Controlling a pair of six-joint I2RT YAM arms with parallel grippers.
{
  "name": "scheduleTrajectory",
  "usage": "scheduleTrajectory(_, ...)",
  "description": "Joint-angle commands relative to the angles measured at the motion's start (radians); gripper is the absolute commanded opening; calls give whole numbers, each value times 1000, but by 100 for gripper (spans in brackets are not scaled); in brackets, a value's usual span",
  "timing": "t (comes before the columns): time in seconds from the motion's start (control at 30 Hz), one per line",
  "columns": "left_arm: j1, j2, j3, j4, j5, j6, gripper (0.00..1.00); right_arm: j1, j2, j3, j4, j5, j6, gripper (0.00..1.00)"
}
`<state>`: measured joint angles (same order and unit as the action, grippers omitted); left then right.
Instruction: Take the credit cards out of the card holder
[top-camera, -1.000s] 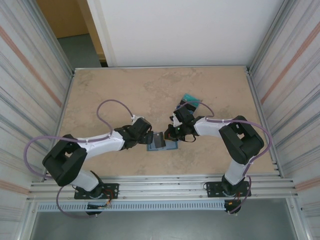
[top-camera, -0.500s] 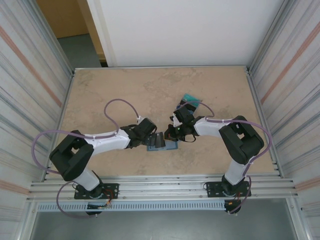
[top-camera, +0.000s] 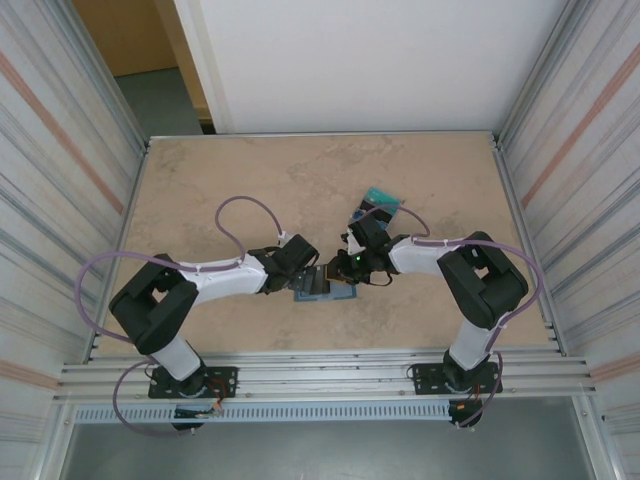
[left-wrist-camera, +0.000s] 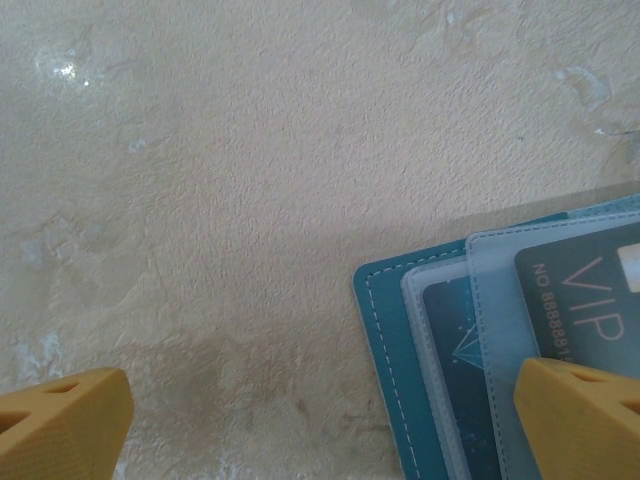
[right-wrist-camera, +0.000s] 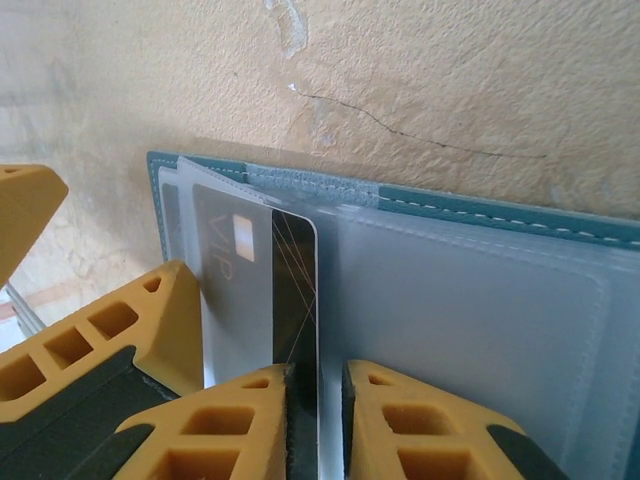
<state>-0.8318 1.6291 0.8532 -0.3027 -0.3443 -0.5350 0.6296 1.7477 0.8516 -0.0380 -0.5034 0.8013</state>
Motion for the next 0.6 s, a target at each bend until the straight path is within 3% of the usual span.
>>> scheduleTrajectory(0.0,-6,15,-6,-61,-5,-2,99,-11,11,-22,37,-30,28,22)
scheduleTrajectory(0.37,-10,17,-12,-58,-2,-8,99,-2,24,-38,123,-93,67,16)
scheduleTrajectory(0.57,-10,15,-14,-53,-2,-8,99,0,41,-39,134,-100,73,24)
